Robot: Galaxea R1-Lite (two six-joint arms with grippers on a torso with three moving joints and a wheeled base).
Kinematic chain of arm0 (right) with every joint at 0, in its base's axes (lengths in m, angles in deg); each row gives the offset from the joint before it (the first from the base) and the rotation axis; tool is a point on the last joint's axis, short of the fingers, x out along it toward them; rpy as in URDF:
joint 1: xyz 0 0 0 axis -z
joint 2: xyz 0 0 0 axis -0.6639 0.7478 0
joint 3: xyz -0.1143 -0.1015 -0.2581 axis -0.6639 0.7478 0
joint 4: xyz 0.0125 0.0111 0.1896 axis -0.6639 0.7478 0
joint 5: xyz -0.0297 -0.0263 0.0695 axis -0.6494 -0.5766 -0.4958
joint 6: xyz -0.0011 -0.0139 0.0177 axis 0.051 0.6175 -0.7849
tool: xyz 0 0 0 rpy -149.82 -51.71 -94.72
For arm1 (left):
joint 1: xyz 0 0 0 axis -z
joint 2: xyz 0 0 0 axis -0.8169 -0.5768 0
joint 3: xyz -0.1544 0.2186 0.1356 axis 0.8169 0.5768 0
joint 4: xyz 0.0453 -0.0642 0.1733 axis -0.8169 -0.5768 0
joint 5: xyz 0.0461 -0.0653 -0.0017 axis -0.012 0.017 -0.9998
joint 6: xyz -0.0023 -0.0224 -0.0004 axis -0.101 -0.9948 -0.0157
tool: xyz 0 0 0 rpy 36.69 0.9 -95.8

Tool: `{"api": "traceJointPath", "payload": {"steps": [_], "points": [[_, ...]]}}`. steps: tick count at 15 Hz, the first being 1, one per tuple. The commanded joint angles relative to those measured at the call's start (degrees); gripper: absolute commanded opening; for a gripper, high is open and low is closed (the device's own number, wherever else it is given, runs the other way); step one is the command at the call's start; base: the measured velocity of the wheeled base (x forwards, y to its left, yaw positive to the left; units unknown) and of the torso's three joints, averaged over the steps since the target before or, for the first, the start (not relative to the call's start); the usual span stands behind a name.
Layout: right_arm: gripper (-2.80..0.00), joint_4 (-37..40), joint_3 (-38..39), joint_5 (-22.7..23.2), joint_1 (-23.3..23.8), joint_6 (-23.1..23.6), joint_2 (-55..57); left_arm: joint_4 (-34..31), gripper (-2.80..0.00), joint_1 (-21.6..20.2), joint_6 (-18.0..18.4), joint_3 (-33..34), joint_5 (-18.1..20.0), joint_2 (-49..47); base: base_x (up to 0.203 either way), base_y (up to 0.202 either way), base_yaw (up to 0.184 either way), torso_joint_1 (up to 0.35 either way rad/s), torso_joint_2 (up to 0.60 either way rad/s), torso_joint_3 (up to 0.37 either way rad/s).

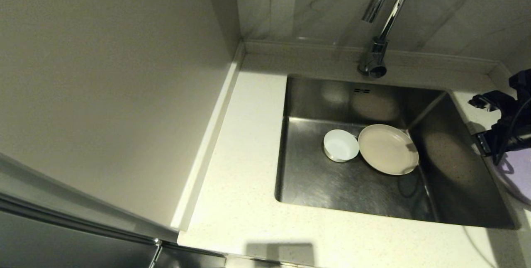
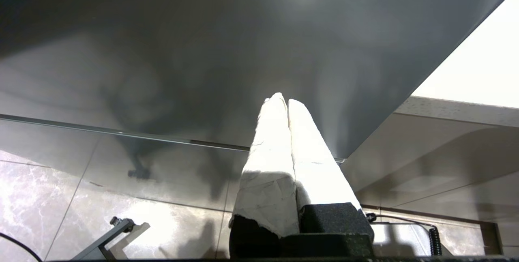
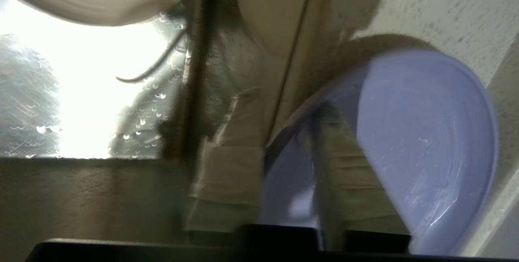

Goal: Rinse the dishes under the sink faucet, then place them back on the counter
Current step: Put a plate into the sink

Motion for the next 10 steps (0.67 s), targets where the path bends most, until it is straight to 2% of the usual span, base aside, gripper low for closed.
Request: {"api": "traceJointPath", "payload": {"steps": [1,10], "points": [[-2.8,0.2,0.2,-0.1,0.1,0.2,-0.7,0.0,-2.8,0.0,0.0,0.0,0.0,0.1,0.0,0.0,0.0,0.0,0.0,0.0],[-2.8,-0.2,4.2,0.2,-0.6,1.4,-7.0,0.0,-2.8,0.0,0.0,0.0,0.0,0.1,0.0,0.0,0.0,0.0,0.0,0.0]]}}
